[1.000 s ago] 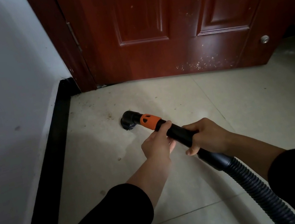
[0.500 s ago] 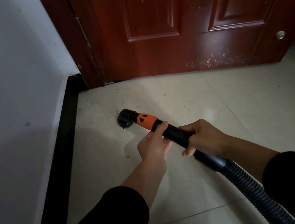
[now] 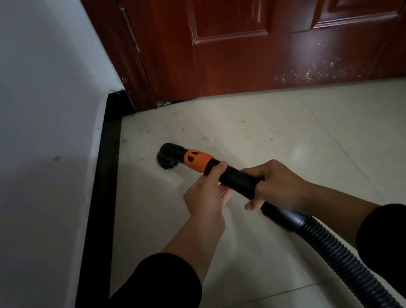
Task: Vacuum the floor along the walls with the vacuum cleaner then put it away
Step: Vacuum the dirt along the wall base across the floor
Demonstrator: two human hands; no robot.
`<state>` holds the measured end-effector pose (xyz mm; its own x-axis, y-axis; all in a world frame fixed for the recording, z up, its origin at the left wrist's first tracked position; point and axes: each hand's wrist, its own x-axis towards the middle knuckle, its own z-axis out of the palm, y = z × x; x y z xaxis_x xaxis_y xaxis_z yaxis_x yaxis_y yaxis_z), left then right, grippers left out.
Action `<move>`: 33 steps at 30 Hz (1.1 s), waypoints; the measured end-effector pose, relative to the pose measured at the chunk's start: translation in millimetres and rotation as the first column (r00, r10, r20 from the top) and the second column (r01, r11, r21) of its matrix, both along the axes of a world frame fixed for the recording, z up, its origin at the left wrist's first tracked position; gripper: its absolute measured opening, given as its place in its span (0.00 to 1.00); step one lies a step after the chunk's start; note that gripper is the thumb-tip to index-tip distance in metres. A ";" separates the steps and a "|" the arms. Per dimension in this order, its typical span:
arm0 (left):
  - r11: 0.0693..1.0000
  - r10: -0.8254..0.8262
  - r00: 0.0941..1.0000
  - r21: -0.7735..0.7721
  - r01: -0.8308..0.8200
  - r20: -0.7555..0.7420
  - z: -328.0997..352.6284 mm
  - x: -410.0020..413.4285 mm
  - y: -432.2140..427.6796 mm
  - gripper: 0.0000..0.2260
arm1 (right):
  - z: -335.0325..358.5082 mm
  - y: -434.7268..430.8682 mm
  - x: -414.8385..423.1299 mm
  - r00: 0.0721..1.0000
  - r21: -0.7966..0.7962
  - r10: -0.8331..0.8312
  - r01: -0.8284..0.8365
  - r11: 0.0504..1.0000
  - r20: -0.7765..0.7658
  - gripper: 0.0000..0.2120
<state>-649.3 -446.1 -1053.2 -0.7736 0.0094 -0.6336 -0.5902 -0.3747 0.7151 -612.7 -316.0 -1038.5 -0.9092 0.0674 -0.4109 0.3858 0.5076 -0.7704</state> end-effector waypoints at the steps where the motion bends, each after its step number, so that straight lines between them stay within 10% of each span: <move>1: 1.000 0.000 1.000 -0.004 -0.001 -0.003 -0.8 -0.9 -3.5 0.06 | -0.3 -2.9 -1.3 1.000 -0.008 0.003 -0.003 1.000 0.001 0.20; 33: 0.988 0.055 0.996 -0.140 -0.064 -0.069 -26.2 -32.4 -89.3 0.14 | -20.7 -81.7 -30.5 0.989 -0.167 0.143 -0.149 0.975 -0.048 0.17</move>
